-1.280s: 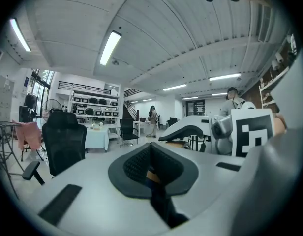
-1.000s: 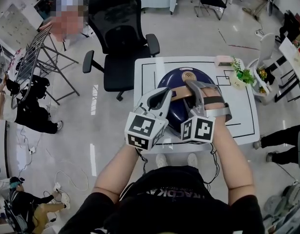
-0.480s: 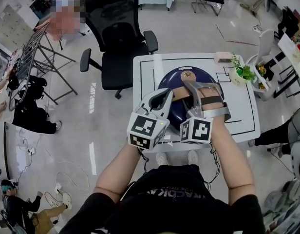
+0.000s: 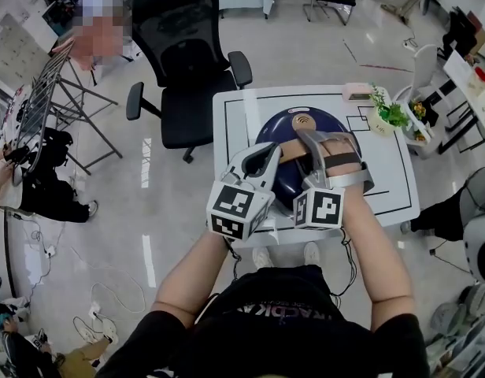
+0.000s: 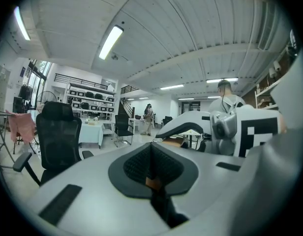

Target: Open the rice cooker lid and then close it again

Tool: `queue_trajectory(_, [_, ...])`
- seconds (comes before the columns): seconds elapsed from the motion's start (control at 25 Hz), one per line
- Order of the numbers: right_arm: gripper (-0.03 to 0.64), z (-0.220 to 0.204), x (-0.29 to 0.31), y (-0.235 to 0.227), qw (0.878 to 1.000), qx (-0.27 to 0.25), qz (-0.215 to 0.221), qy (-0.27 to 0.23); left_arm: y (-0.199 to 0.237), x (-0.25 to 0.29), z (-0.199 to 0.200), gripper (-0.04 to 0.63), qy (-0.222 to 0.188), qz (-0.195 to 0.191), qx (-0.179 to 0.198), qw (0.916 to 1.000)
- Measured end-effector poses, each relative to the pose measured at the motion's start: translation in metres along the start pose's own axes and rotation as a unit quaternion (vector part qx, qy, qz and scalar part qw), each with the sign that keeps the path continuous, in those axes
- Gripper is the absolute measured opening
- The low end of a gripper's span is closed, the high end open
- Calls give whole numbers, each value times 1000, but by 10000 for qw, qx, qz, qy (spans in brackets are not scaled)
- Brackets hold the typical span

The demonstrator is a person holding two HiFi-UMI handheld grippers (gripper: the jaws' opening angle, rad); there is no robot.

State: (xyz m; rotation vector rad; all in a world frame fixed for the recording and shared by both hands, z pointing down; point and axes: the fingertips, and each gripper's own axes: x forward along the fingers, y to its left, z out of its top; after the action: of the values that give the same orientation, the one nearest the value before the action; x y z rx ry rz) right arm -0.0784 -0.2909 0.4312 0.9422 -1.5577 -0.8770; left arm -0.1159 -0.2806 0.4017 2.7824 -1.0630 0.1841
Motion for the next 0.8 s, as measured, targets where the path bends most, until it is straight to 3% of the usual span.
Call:
queue_trajectory(0.16, [170,-3,-2,-2,9996,-187,-158,102,3,1,0,7,0,27,-1,10000])
queue_trajectory(0.28, [170,-11,-16,-1,9995,-43,-295,77,5,-2,-1,78,-3,32,-72,10000])
queue_trajectory(0.36, [170,-19,-30,2,9992,217,-336,0,1,-6,-2,133,-12,-9,-136,9999])
queue_trajectory(0.52, [165,-35,-63,-5,9910,1219,-461,-316,-11,-19,4,144,-104,95,-12,9999])
queue_trajectory(0.68, [145,-56,-100,-21,9541,2803,-659,-824,-35,-33,15,146,-291,256,299,9988])
queue_trajectory(0.8, [52,-66,-136,-34,9152,3676,-798,-1449,-63,-42,22,147,-423,353,422,9976])
